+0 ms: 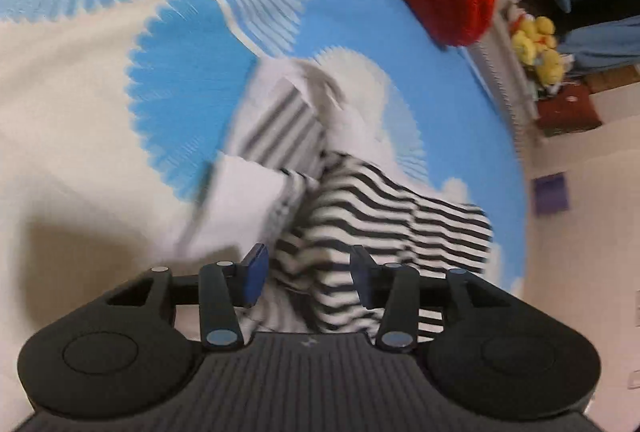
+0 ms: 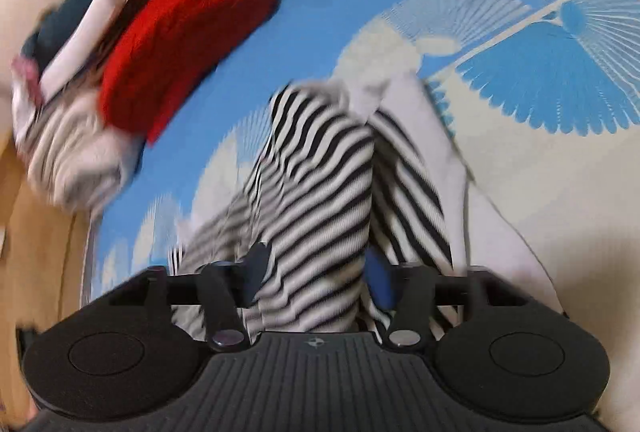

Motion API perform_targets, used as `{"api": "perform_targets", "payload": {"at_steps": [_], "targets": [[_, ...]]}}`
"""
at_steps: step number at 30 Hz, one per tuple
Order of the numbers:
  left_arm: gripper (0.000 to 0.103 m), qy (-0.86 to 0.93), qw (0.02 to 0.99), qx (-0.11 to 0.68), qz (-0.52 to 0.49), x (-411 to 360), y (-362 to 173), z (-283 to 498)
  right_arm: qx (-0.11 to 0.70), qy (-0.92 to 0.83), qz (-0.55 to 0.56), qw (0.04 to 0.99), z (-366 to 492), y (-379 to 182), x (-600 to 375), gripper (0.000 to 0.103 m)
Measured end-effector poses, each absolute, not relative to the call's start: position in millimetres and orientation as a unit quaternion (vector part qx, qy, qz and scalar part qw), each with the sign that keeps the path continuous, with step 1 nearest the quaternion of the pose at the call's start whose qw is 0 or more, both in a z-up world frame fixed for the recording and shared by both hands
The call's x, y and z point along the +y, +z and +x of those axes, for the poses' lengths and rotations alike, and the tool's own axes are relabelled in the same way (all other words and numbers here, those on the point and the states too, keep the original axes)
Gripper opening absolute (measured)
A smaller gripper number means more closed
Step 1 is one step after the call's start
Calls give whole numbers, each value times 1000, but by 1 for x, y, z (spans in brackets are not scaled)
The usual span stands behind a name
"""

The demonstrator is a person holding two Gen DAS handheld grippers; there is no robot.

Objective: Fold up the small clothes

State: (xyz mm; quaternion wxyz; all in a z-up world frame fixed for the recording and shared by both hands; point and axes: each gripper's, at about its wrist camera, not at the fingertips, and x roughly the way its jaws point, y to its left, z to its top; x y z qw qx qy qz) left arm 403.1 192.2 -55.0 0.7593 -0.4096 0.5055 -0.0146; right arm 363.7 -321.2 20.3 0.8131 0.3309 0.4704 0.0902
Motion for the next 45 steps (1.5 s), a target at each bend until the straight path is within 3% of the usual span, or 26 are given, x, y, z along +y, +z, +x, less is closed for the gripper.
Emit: {"api": "perform_targets", "payload": {"at_steps": [6, 7, 8, 9, 10, 16, 17, 20, 23, 24, 25, 27, 29, 31, 35, 36, 37, 38, 39, 43, 45], "targets": [[49, 3, 749, 512, -421, 168, -66, 414, 475, 41, 377, 794, 379, -11, -310, 57], [46, 6, 751, 511, -419, 165, -66, 416, 472, 35, 377, 796, 381, -12, -309, 50], [41, 9, 754, 509, -416, 163, -68, 416, 468, 30, 378, 798, 380, -12, -309, 28], [20, 14, 760, 504, -410, 162, -66, 415, 462, 27, 383, 799, 381, -14, -309, 11], [4, 17, 769, 498, -401, 163, -62, 415, 454, 20, 392, 800, 379, -12, -310, 1], [4, 40, 836, 417, -354, 187, -22, 407, 377, 45, 401, 834, 346, 31, -307, 0], [4, 49, 834, 421, -353, 190, -24, 407, 386, 38, 391, 834, 339, 30, -304, 0], [6, 66, 799, 493, -338, 189, -44, 413, 512, -18, 354, 782, 325, -14, -291, 1], [12, 80, 772, 556, -299, 180, -60, 416, 559, -55, 383, 734, 319, -41, -300, 6], [17, 84, 775, 548, -302, 180, -56, 415, 552, -55, 382, 739, 321, -36, -303, 6], [29, 83, 780, 539, -308, 180, -51, 413, 535, -55, 376, 754, 325, -27, -306, 6], [44, 74, 794, 512, -319, 182, -38, 410, 492, -50, 356, 793, 333, -6, -311, 17], [47, 70, 806, 495, -316, 180, -30, 408, 462, -47, 340, 818, 341, 7, -315, 47], [47, 65, 807, 494, -316, 176, -31, 411, 449, -34, 336, 827, 350, 12, -321, 50], [43, 66, 787, 511, -339, 177, -52, 413, 472, 16, 341, 813, 368, -2, -316, 50], [28, 65, 784, 512, -344, 178, -56, 413, 477, 21, 336, 812, 370, -3, -312, 50], [11, 66, 784, 512, -344, 179, -57, 413, 481, 26, 332, 811, 371, -6, -309, 44], [9, 68, 787, 508, -343, 180, -56, 412, 479, 32, 330, 812, 371, -7, -307, 8], [7, 66, 793, 499, -342, 180, -52, 411, 469, 26, 335, 817, 366, -5, -309, 3], [5, 40, 821, 472, -319, 176, -33, 410, 409, 9, 372, 833, 351, 20, -320, 1], [6, 55, 810, 496, -308, 178, -44, 413, 440, -27, 388, 809, 350, 6, -331, 1]]}}
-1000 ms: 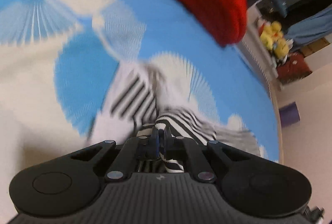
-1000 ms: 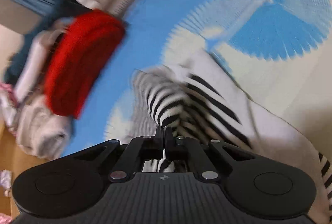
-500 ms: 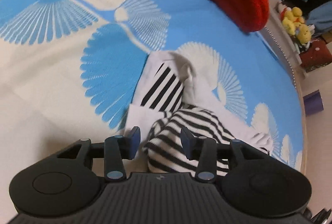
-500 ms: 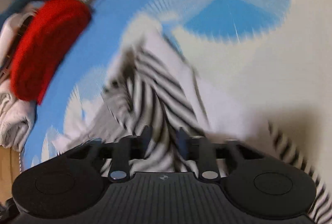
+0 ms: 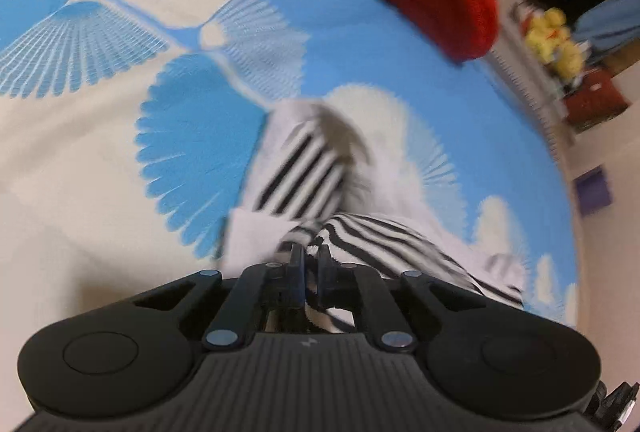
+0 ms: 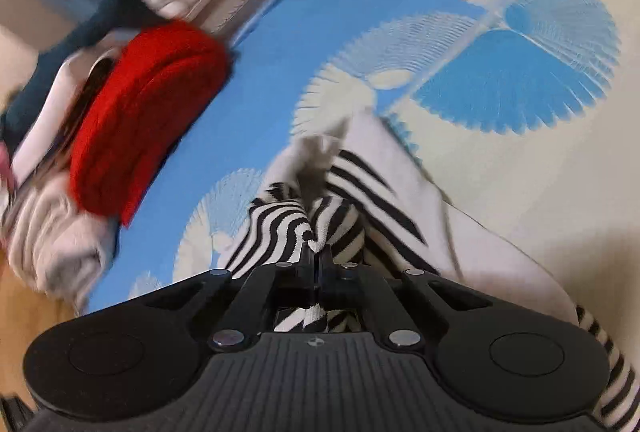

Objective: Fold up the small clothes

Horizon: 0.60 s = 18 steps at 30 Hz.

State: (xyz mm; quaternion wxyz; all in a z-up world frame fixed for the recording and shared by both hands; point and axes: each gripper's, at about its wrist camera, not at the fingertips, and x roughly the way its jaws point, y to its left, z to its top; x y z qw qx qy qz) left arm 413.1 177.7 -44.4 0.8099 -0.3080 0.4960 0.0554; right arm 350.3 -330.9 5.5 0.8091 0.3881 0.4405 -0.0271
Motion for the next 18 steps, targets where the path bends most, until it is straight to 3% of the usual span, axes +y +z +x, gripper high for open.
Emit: {"api": "perform_targets", "payload": {"at_steps": [2, 3, 6, 8, 13, 18], "targets": [[10, 69, 784, 529, -318, 181, -61, 415, 490, -55, 388, 779, 351, -16, -336, 2], [17, 77, 775, 538, -323, 182, -65, 415, 504, -65, 394, 766, 351, -24, -338, 3], [28, 74, 787, 509, -342, 186, -52, 413, 491, -85, 356, 790, 350, -10, -333, 19], [28, 72, 810, 476, -336, 186, -36, 410, 457, -109, 310, 827, 347, 12, -326, 52], [28, 15, 835, 454, -309, 167, -22, 412, 381, -55, 286, 877, 340, 40, -319, 52], [31, 31, 765, 560, -316, 167, -68, 421, 487, -14, 324, 811, 358, 2, -317, 51]]}}
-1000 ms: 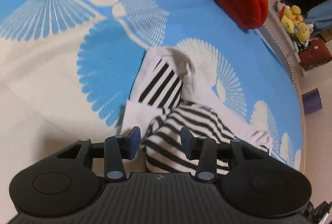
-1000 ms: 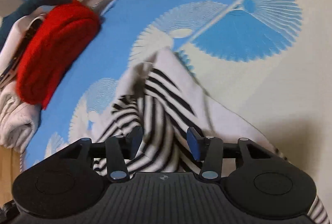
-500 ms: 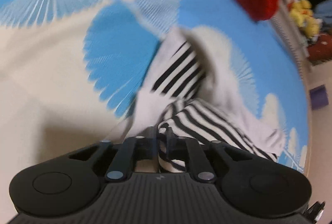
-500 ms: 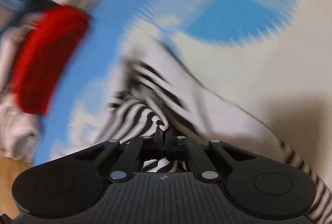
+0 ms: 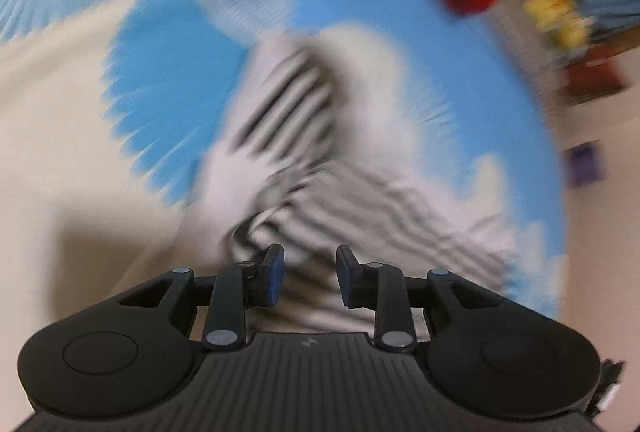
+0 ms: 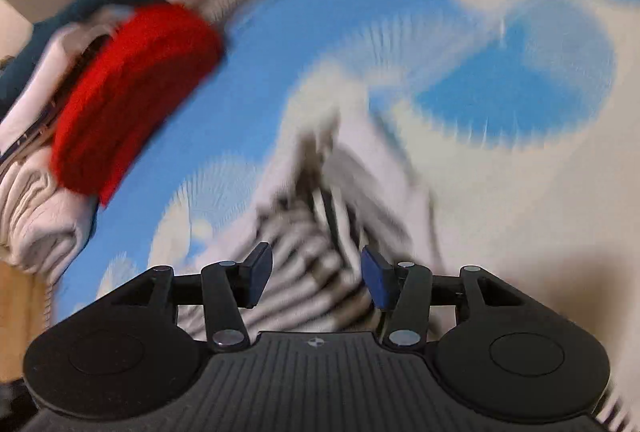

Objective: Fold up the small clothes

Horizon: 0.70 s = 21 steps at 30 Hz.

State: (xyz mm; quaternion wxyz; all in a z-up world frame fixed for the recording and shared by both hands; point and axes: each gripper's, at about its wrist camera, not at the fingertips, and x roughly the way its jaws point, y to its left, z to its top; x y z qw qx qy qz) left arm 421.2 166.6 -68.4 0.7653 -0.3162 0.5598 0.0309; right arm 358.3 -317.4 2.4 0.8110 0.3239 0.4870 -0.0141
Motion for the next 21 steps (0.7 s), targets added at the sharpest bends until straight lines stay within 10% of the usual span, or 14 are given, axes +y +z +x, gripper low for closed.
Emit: {"api": "perform_targets", "payload": {"at_steps": [21], "targets": [[44, 38, 749, 604, -270, 136, -63, 394, 516, -61, 273, 810, 343, -8, -305, 50]]}}
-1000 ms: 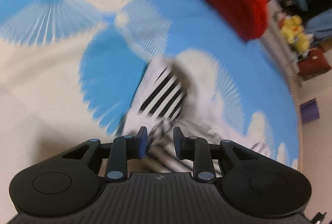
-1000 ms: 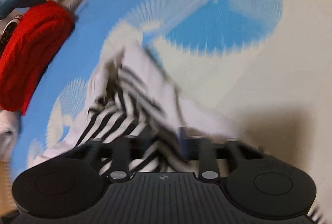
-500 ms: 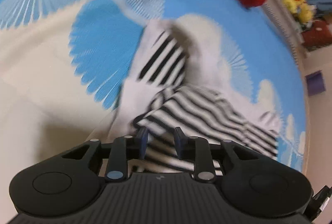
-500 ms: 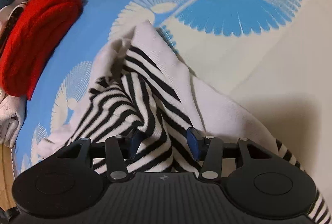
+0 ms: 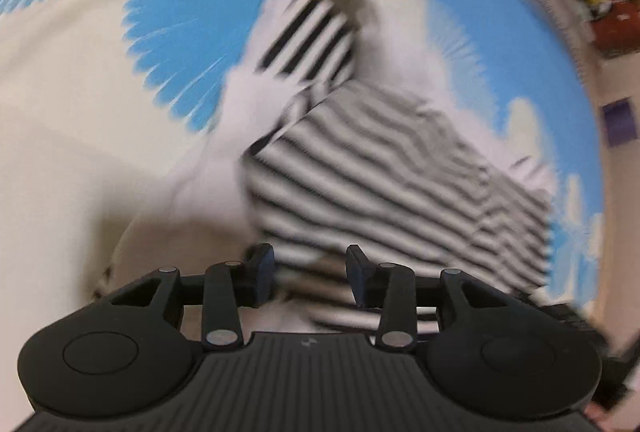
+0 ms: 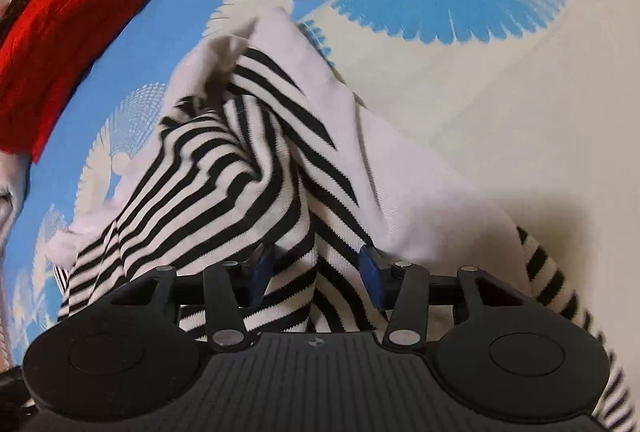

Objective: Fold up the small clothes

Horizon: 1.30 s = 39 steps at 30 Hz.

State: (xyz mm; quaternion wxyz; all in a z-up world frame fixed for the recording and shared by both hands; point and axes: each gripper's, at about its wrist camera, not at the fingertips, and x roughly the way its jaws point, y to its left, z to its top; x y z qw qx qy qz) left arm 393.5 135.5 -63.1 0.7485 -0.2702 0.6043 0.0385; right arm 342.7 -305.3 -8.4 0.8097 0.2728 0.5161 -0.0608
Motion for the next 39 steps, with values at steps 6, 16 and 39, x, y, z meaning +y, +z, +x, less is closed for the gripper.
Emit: {"api": "perform_targets", "payload": {"at_steps": [6, 16, 39], "targets": [[46, 16, 825, 521, -219, 114, -1, 366, 398, -60, 205, 892, 313, 50, -298, 50], [61, -28, 928, 365, -68, 100, 78, 278, 339, -21, 153, 928, 246, 111, -299, 50], [29, -18, 905, 422, -52, 117, 12, 51, 376, -3, 59, 925, 49, 73, -327, 50]]}}
